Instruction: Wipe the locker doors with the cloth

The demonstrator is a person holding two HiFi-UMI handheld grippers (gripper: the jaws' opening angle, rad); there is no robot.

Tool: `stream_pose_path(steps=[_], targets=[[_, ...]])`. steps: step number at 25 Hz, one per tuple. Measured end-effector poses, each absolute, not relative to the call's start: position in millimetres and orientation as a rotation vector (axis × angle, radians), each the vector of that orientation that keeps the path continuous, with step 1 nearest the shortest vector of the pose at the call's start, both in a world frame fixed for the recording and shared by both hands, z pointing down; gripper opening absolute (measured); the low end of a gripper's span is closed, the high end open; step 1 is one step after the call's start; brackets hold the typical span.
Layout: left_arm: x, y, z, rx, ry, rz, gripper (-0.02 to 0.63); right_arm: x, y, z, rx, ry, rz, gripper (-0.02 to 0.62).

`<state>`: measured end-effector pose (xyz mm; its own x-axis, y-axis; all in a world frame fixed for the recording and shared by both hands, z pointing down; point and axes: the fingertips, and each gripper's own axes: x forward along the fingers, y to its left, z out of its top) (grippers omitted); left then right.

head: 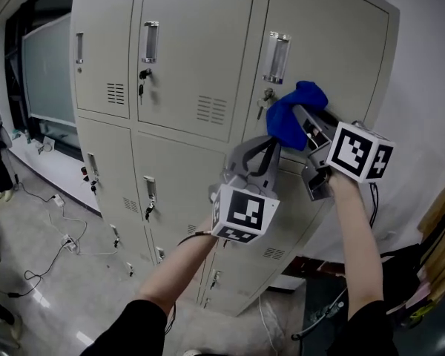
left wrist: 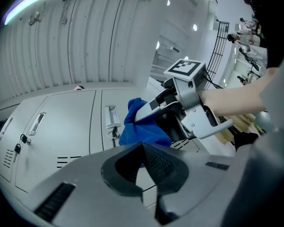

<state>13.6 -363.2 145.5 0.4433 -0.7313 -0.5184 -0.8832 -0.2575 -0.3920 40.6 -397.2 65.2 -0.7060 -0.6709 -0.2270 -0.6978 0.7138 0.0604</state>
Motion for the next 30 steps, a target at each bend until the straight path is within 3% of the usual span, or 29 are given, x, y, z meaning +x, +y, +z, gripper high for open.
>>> stream_pose_path(steps=[13,30], targets=[[-12.3,-377.7,165.5,-2.071,1.407,0.269,0.009,4.0,-418.5,78.9,-1.048,2.775,0.197,0.078],[67.8,-373.7,169.6,-2.192,1.212,0.312,0.009,116.2,-411.8,80.8,-1.343,2.646,0.208,0.078]])
